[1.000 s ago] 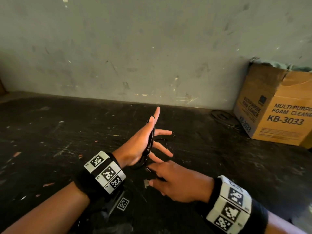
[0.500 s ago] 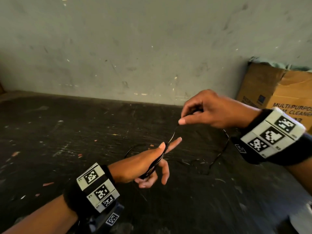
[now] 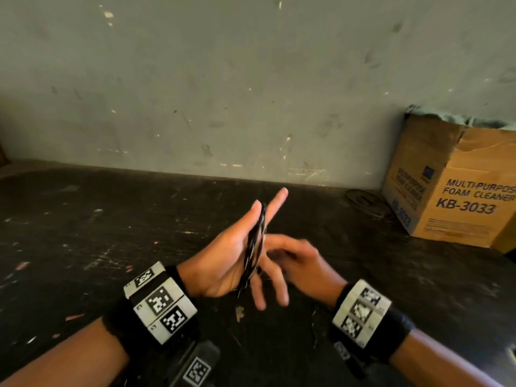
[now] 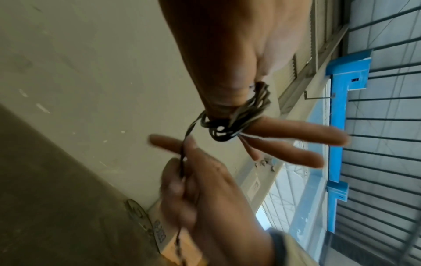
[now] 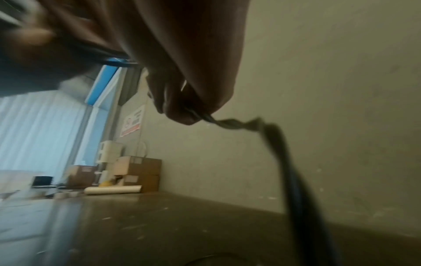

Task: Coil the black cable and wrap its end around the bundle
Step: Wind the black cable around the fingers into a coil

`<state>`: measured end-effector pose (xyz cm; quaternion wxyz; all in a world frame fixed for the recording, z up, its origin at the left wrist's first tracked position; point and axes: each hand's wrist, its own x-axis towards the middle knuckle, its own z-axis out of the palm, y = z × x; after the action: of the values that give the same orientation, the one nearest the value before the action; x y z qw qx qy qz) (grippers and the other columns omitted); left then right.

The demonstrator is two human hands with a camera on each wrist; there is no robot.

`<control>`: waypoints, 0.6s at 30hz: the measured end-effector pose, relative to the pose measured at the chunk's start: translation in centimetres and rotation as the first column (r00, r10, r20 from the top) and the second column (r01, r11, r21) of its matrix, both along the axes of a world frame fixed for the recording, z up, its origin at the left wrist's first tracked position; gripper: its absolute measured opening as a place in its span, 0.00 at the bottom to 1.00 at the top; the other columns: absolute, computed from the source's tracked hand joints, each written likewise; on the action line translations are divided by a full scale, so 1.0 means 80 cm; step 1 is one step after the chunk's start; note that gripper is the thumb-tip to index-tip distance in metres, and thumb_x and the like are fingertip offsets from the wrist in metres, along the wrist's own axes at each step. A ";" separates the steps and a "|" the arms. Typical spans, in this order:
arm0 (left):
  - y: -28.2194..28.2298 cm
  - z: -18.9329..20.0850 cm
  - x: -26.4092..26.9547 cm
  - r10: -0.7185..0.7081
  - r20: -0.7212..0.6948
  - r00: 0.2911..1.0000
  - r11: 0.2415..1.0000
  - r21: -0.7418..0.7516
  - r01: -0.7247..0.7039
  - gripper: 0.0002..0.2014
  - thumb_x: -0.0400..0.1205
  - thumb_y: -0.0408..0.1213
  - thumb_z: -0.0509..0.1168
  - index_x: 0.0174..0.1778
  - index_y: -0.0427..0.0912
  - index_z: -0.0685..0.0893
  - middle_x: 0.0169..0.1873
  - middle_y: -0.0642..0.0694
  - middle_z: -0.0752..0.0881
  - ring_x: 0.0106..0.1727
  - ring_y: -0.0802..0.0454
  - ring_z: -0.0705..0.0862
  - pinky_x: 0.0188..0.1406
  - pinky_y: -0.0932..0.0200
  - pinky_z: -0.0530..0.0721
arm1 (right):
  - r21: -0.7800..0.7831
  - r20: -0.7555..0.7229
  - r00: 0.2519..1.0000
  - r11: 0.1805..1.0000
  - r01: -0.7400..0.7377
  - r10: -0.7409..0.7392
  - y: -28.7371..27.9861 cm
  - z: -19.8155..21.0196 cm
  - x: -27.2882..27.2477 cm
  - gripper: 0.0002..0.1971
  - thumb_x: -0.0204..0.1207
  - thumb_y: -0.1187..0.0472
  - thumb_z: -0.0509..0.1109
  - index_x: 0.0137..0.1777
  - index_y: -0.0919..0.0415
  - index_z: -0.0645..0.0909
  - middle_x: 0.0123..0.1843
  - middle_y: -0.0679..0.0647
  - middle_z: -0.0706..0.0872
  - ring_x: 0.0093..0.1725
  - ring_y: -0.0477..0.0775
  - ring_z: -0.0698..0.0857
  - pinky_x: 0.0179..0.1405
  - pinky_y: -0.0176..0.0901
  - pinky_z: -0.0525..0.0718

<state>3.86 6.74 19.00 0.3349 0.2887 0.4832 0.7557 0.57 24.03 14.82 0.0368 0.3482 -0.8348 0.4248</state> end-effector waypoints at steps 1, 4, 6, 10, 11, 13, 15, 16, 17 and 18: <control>0.000 0.002 -0.006 0.054 0.002 0.999 0.998 0.023 -0.054 0.24 0.81 0.63 0.42 0.76 0.79 0.55 0.69 0.31 0.80 0.37 0.40 0.92 0.19 0.53 0.89 | -0.018 0.049 0.998 0.999 -0.036 0.037 -0.009 -0.008 0.009 0.11 0.82 0.74 0.61 0.49 0.66 0.85 0.35 0.38 0.85 0.38 0.34 0.85 0.37 0.28 0.83; -0.005 0.007 -0.023 0.224 -0.019 0.974 0.974 0.016 -0.224 0.27 0.79 0.65 0.44 0.77 0.78 0.53 0.70 0.36 0.81 0.45 0.36 0.91 0.26 0.48 0.91 | 0.096 0.066 0.994 0.991 -0.096 0.089 -0.035 -0.014 0.036 0.11 0.86 0.62 0.58 0.51 0.47 0.80 0.31 0.37 0.82 0.31 0.36 0.81 0.31 0.29 0.79; -0.008 0.006 -0.028 0.337 -0.097 0.937 0.938 -0.057 -0.343 0.28 0.78 0.65 0.45 0.77 0.79 0.51 0.69 0.38 0.82 0.47 0.35 0.91 0.28 0.47 0.91 | 0.140 0.101 0.987 0.981 -0.137 0.124 -0.041 -0.006 0.049 0.09 0.85 0.58 0.59 0.56 0.57 0.81 0.32 0.42 0.80 0.32 0.38 0.81 0.36 0.37 0.85; -0.009 -0.008 -0.029 0.409 -0.380 0.829 0.826 -0.232 -0.514 0.29 0.77 0.66 0.42 0.76 0.80 0.45 0.69 0.44 0.81 0.45 0.38 0.91 0.28 0.51 0.89 | 0.288 0.110 0.980 0.939 -0.189 0.164 -0.044 0.027 0.064 0.11 0.84 0.57 0.60 0.56 0.61 0.81 0.36 0.40 0.77 0.43 0.41 0.81 0.53 0.46 0.85; -0.009 -0.012 -0.028 0.394 -0.449 0.802 0.793 -0.275 -0.544 0.28 0.76 0.68 0.41 0.75 0.82 0.45 0.66 0.45 0.83 0.40 0.41 0.90 0.28 0.52 0.87 | 0.301 0.092 0.981 0.934 -0.191 0.171 -0.042 0.036 0.065 0.10 0.84 0.58 0.61 0.53 0.62 0.82 0.35 0.40 0.76 0.43 0.39 0.80 0.53 0.44 0.84; -0.011 -0.021 -0.026 0.353 -0.529 0.772 0.742 -0.343 -0.575 0.28 0.75 0.70 0.41 0.73 0.85 0.45 0.52 0.48 0.89 0.31 0.43 0.85 0.28 0.51 0.83 | 0.328 0.073 0.983 0.927 -0.185 0.170 -0.035 0.058 0.066 0.09 0.83 0.59 0.63 0.48 0.61 0.83 0.34 0.40 0.76 0.32 0.34 0.79 0.37 0.31 0.81; -0.013 -0.028 -0.019 0.288 -0.535 0.794 0.748 -0.391 -0.536 0.28 0.78 0.67 0.40 0.76 0.80 0.44 0.33 0.49 0.89 0.21 0.49 0.80 0.19 0.57 0.79 | 0.373 0.086 0.984 0.911 -0.177 0.157 -0.025 0.086 0.063 0.07 0.81 0.59 0.67 0.47 0.61 0.84 0.30 0.39 0.76 0.27 0.32 0.78 0.27 0.25 0.74; -0.015 -0.032 -0.018 0.258 -0.526 0.811 0.748 -0.422 -0.512 0.30 0.78 0.65 0.39 0.79 0.73 0.44 0.29 0.48 0.86 0.18 0.54 0.76 0.13 0.63 0.73 | 0.398 0.069 0.986 0.902 -0.169 0.154 -0.018 0.100 0.060 0.07 0.80 0.59 0.68 0.45 0.61 0.85 0.27 0.41 0.78 0.25 0.33 0.78 0.26 0.25 0.73; -0.016 -0.036 -0.016 0.238 -0.504 0.830 0.743 -0.455 -0.490 0.34 0.78 0.64 0.38 0.82 0.62 0.46 0.29 0.47 0.84 0.16 0.57 0.72 0.12 0.67 0.68 | 0.424 0.047 0.987 0.892 -0.157 0.152 -0.011 0.114 0.056 0.07 0.79 0.58 0.69 0.43 0.60 0.85 0.26 0.40 0.80 0.24 0.34 0.77 0.26 0.26 0.72; -0.018 -0.041 -0.014 0.221 -0.471 0.854 0.744 -0.485 -0.460 0.37 0.78 0.65 0.38 0.82 0.51 0.52 0.30 0.44 0.82 0.16 0.59 0.69 0.13 0.68 0.66 | 0.445 0.016 0.989 0.885 -0.138 0.146 -0.004 0.127 0.050 0.07 0.78 0.57 0.70 0.42 0.57 0.85 0.27 0.37 0.82 0.25 0.35 0.77 0.27 0.27 0.72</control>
<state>2.74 5.31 15.75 0.1585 0.2188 0.7915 0.5482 4.60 23.70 24.95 -0.0675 0.4113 -0.8817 0.2210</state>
